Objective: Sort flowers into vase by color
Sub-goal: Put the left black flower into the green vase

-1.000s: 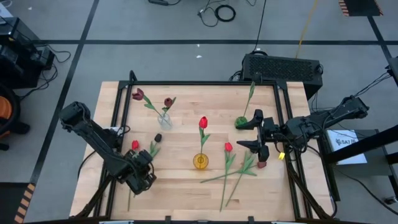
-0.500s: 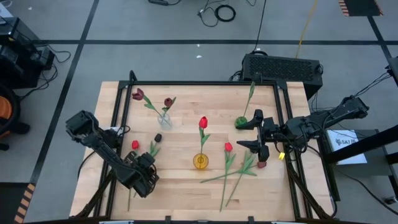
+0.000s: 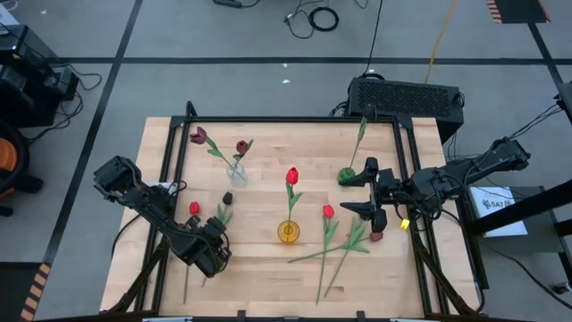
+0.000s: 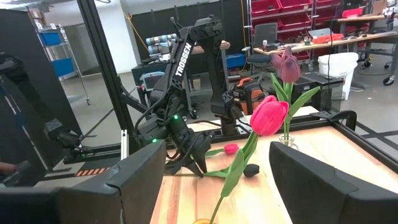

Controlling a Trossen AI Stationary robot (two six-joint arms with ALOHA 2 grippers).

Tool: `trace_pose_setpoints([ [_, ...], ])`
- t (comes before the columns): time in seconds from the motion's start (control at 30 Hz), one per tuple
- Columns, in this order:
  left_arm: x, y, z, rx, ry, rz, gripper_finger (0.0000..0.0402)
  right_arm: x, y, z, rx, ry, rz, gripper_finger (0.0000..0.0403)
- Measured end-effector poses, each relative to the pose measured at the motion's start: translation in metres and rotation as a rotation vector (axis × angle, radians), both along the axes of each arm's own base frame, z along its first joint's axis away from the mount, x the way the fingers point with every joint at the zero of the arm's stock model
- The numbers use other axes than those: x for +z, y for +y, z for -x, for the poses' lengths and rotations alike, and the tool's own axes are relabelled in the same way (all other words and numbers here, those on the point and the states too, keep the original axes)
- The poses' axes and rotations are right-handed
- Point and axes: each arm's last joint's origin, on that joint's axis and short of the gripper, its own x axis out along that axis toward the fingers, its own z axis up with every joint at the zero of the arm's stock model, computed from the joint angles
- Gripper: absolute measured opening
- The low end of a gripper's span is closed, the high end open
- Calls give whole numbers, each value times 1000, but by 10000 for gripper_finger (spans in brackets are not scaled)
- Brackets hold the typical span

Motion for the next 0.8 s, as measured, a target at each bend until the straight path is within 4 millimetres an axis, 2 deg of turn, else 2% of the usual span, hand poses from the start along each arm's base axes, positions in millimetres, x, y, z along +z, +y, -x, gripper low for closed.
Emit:
trace_pose_setpoints([
  [0.17,0,0,0,-22,1,2,60,0,0,0,0,0,1,279],
  [0.33,0,0,0,-32,-2,2,11,0,0,0,0,0,2,279],
  [0.53,3,1,1,-51,-7,1,5,0,0,0,0,0,3,279],
  [0.8,29,2,0,-61,-39,-21,2,0,0,0,0,0,4,279],
])
